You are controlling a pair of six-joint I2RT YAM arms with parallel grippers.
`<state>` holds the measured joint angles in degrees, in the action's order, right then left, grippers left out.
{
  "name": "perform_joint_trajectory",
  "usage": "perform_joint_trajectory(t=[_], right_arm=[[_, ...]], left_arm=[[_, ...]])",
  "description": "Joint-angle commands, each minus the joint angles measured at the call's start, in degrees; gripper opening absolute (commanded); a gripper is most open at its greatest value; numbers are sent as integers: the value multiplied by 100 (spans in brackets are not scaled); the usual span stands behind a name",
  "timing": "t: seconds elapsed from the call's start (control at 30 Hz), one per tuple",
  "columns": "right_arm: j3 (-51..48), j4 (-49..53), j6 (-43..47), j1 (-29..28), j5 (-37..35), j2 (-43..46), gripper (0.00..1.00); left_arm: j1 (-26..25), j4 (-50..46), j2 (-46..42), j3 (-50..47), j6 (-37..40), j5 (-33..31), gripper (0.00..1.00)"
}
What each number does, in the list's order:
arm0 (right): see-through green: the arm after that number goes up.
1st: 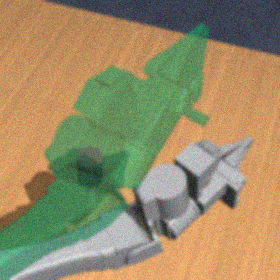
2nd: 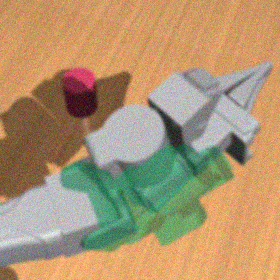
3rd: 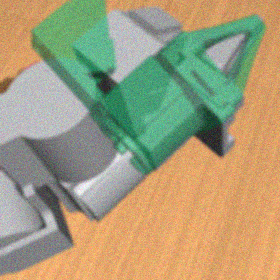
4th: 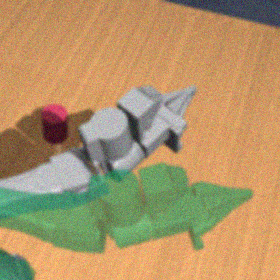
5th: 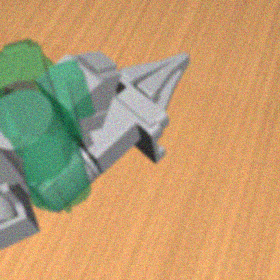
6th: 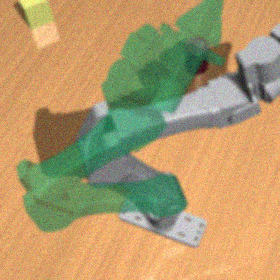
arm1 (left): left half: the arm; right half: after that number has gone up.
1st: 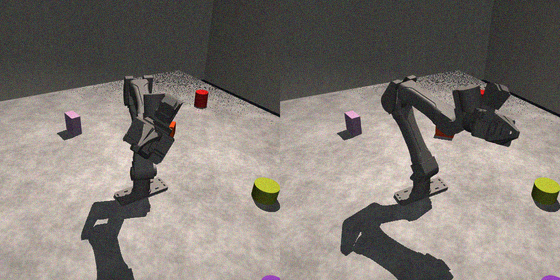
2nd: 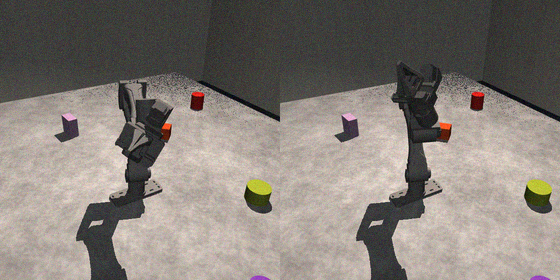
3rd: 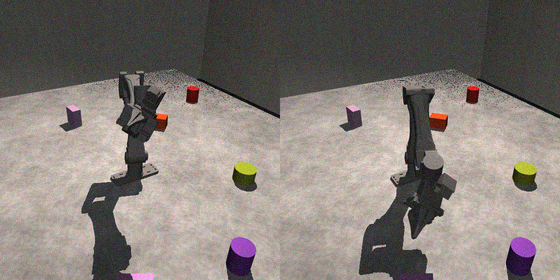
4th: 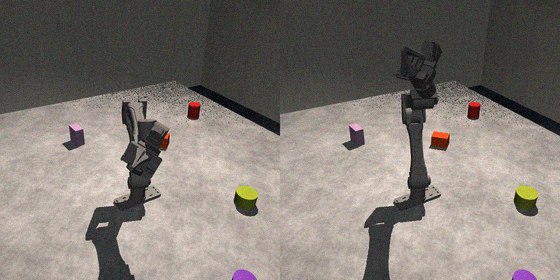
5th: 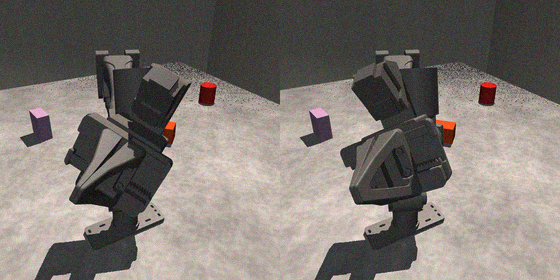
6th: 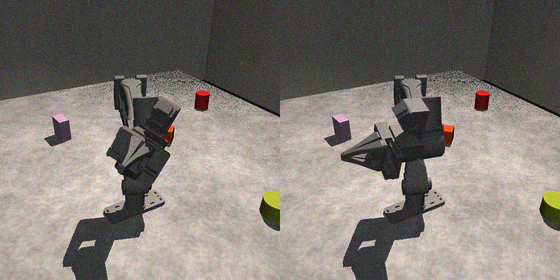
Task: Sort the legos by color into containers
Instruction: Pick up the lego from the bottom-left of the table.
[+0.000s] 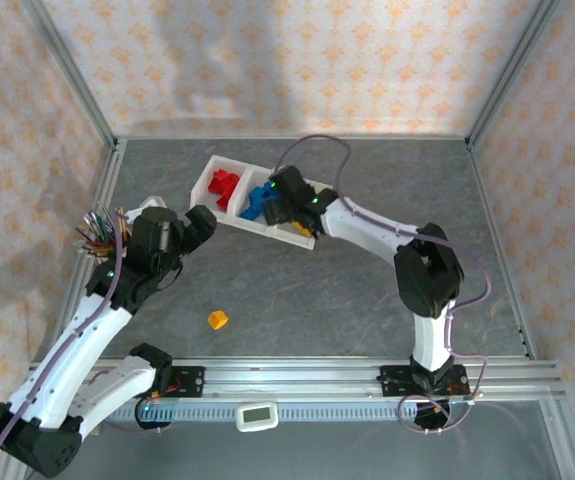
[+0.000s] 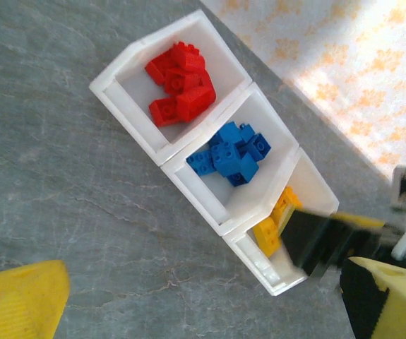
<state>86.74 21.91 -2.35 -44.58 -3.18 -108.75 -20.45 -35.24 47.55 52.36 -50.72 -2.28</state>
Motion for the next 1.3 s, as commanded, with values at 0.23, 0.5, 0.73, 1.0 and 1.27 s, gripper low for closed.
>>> perform_joint_trajectory(t=[0.23,0.5,0.73,1.0,1.27], right_arm=[[-615,-240,-927,-2215,396,173,87],[-436,-268,-1347,-2989,109,-568,82],[-228,-337,-1401,-3074,171,-1075,74],[-88,-402,-1391,-3118,242,-1449,62],[-113,-346,-1316,-3118,89,-1339,43]], left_arm=[[56,-1568,-1011,71,-507,-663,100],[59,-1965,-1309,52,-753,-830,100],[58,-2039,-1353,31,-817,-920,100],[58,-1994,-1322,17,-799,-947,100],[58,-1895,-1286,-10,-773,-925,99]])
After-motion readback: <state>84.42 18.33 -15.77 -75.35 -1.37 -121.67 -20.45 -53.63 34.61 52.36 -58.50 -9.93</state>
